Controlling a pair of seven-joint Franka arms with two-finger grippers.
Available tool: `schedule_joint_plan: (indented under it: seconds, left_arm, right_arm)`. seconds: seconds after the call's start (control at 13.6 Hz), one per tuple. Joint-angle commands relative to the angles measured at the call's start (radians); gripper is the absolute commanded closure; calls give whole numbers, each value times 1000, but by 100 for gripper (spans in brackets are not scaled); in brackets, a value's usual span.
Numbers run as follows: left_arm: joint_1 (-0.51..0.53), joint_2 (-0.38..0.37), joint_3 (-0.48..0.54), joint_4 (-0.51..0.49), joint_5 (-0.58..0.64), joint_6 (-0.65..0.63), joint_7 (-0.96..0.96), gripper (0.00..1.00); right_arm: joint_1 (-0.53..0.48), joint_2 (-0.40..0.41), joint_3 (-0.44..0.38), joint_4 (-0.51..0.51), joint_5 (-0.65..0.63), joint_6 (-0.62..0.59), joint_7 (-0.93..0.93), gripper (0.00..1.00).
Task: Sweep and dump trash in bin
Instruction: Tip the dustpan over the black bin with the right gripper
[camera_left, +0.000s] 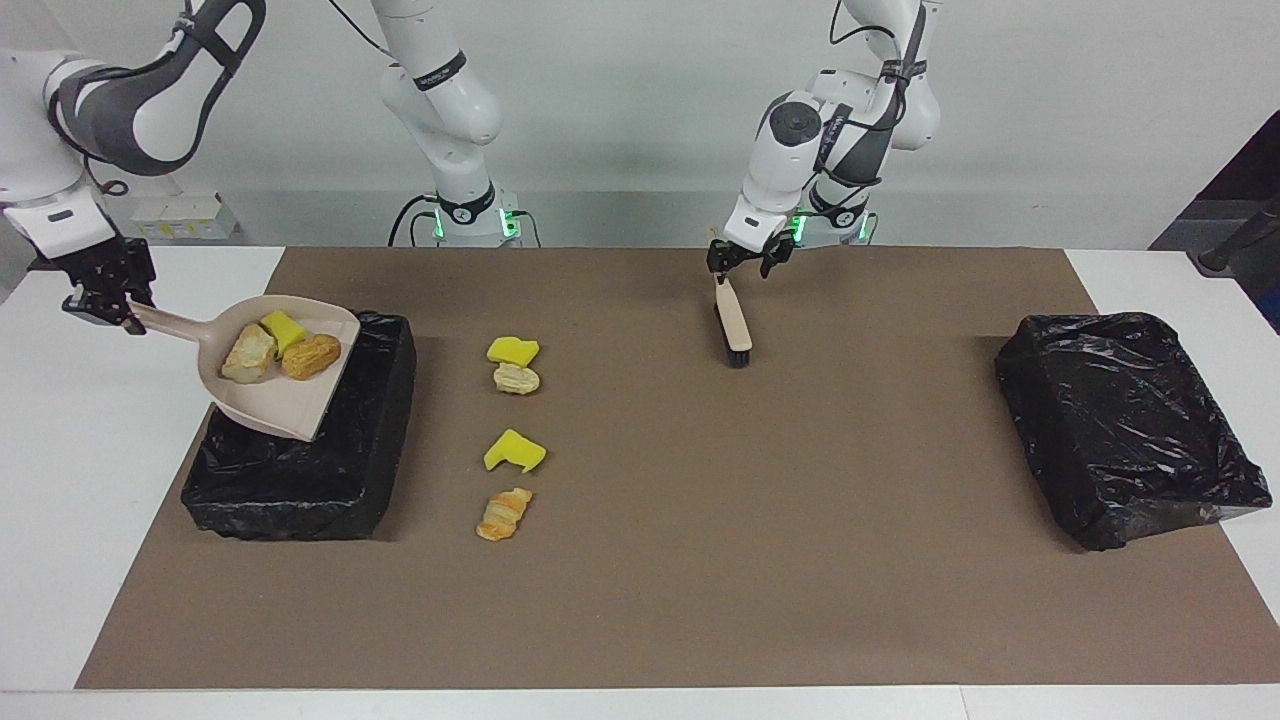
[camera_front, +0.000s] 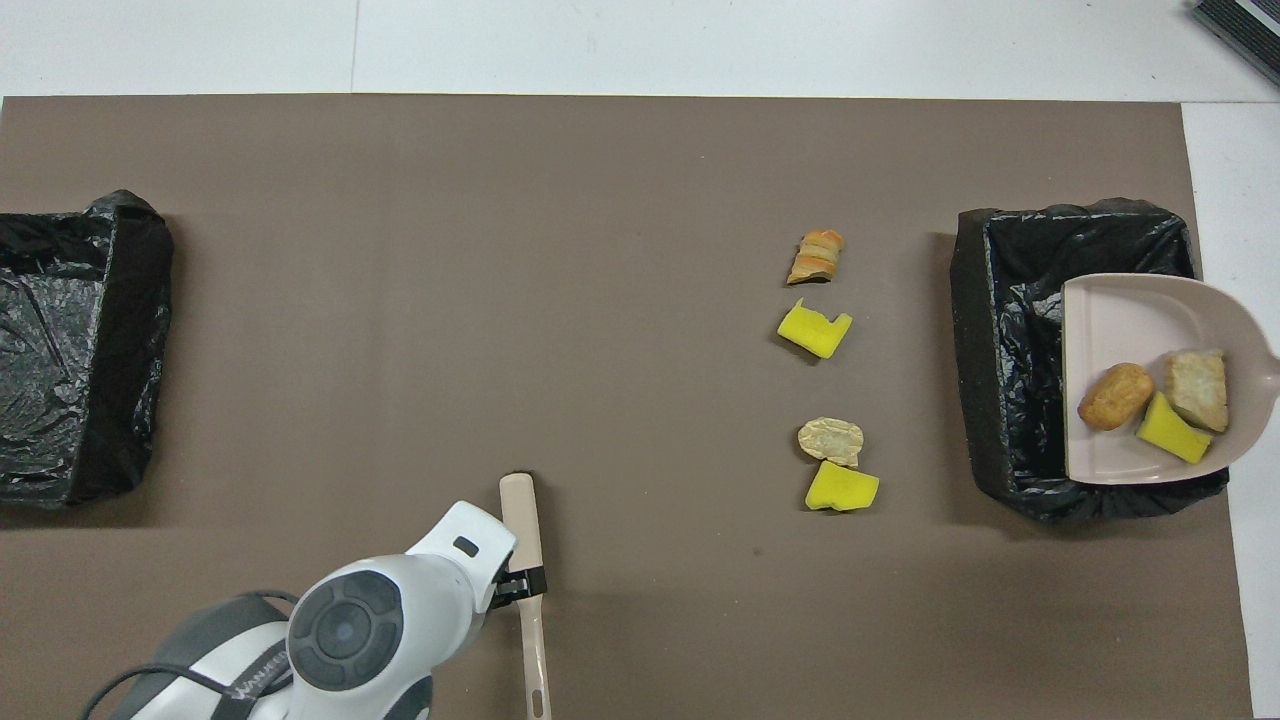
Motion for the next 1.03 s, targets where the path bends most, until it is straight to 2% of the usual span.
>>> schedule_joint_plan:
  seconds: [0.0, 0.15, 0.29, 0.51, 0.81, 0.95]
  left_arm:
    - [113, 42, -1, 99, 37, -72, 115, 0]
    - [212, 72, -2, 168, 51, -77, 207, 0]
    - [300, 151, -2, 289, 52, -118, 309, 0]
    - [387, 243, -1, 456, 118, -167, 402, 0]
    - [472, 244, 8, 631, 120, -294, 498, 0]
    - [504, 246, 8, 701, 120, -394, 590, 0]
  right_arm:
    - [45, -14, 12, 4, -135, 4, 158, 100]
    - [95, -23, 13, 4, -247, 4, 252, 100]
    - [141, -53, 13, 4, -362, -13, 342, 100]
    - [204, -98, 18, 14, -459, -45, 361, 100]
    - [223, -113, 53, 86, -484, -177, 483, 100]
    - [223, -112, 116, 96, -466, -208, 617, 100]
